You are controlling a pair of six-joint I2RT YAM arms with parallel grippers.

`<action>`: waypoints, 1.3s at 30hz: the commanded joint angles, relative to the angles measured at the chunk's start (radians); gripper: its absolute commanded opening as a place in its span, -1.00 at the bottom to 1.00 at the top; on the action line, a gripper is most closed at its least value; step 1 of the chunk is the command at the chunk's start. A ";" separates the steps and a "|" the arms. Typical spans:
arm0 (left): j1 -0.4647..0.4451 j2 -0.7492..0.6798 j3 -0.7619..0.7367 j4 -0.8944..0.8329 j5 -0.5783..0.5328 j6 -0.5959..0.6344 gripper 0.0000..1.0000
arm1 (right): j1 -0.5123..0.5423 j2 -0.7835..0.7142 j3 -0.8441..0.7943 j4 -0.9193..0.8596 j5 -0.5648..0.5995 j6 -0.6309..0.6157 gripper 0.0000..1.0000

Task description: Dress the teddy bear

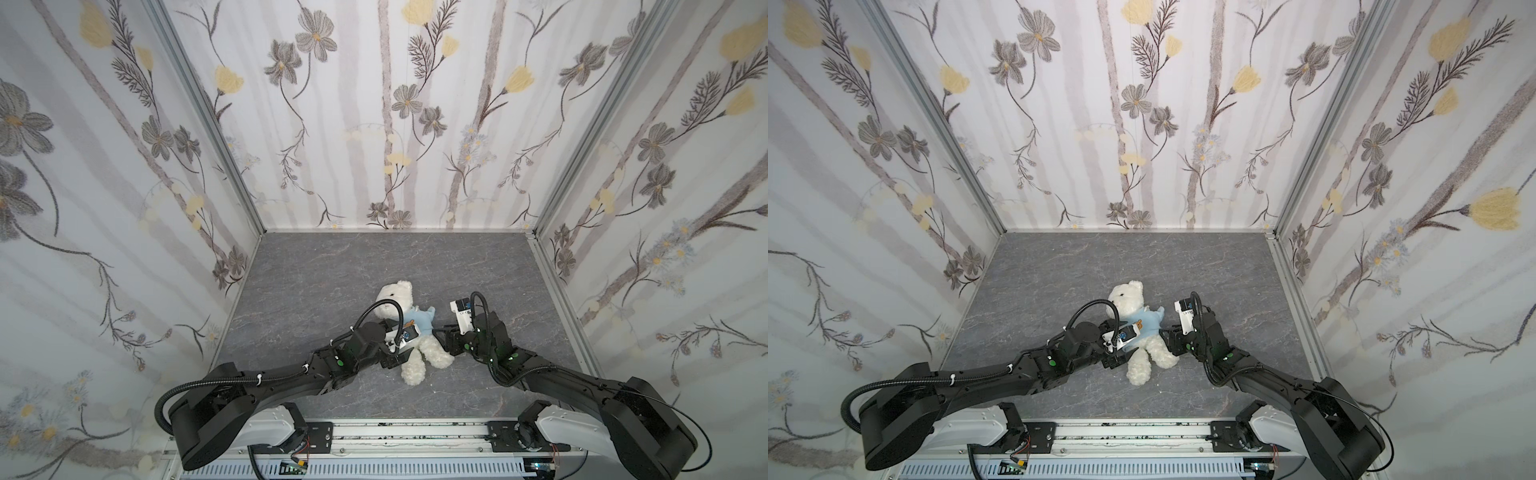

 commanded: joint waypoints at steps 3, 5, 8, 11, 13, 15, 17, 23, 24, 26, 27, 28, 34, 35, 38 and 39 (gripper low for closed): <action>-0.004 0.072 0.004 0.100 -0.070 0.037 0.47 | -0.001 -0.010 0.007 0.026 0.022 -0.013 0.02; -0.005 0.104 0.000 0.110 -0.079 0.040 0.44 | -0.001 -0.011 0.007 0.023 0.022 -0.013 0.02; -0.005 0.123 -0.003 0.129 -0.089 0.031 0.30 | -0.001 -0.015 0.011 0.016 0.024 -0.021 0.03; -0.004 0.126 -0.011 0.141 -0.099 0.018 0.10 | 0.000 -0.013 0.019 0.006 0.029 -0.031 0.03; -0.004 0.123 -0.016 0.151 -0.114 0.010 -0.04 | -0.002 -0.012 0.024 0.003 0.029 -0.036 0.04; -0.005 0.124 -0.023 0.159 -0.115 0.007 -0.18 | -0.002 -0.011 0.030 -0.005 0.032 -0.043 0.04; -0.004 0.128 -0.023 0.164 -0.118 -0.003 -0.35 | -0.002 -0.011 0.037 -0.010 0.036 -0.050 0.04; -0.005 0.123 -0.016 0.178 -0.121 -0.036 -0.98 | 0.001 -0.030 0.051 -0.023 0.036 -0.116 0.08; -0.003 0.121 -0.011 0.179 -0.119 -0.049 -1.00 | 0.003 -0.040 0.050 -0.018 0.036 -0.136 0.10; -0.004 0.116 -0.002 0.178 -0.118 -0.085 -1.00 | 0.018 -0.065 0.037 0.014 0.046 -0.194 0.16; -0.004 0.109 0.004 0.178 -0.118 -0.110 -1.00 | 0.036 -0.077 0.028 0.030 0.050 -0.237 0.21; -0.004 0.105 0.009 0.177 -0.118 -0.131 -1.00 | 0.057 -0.084 0.022 0.044 0.072 -0.273 0.25; -0.003 0.056 0.025 0.151 -0.060 -0.207 -1.00 | 0.178 -0.074 -0.035 0.189 0.273 -0.495 0.47; -0.003 0.052 0.029 0.139 -0.048 -0.209 -1.00 | 0.178 -0.062 -0.043 0.224 0.281 -0.513 0.49; -0.001 0.051 0.049 0.107 -0.034 -0.220 -1.00 | 0.193 -0.019 -0.030 0.268 0.272 -0.585 0.53; -0.001 0.054 0.056 0.099 -0.035 -0.225 -1.00 | 0.199 -0.005 -0.020 0.264 0.268 -0.603 0.54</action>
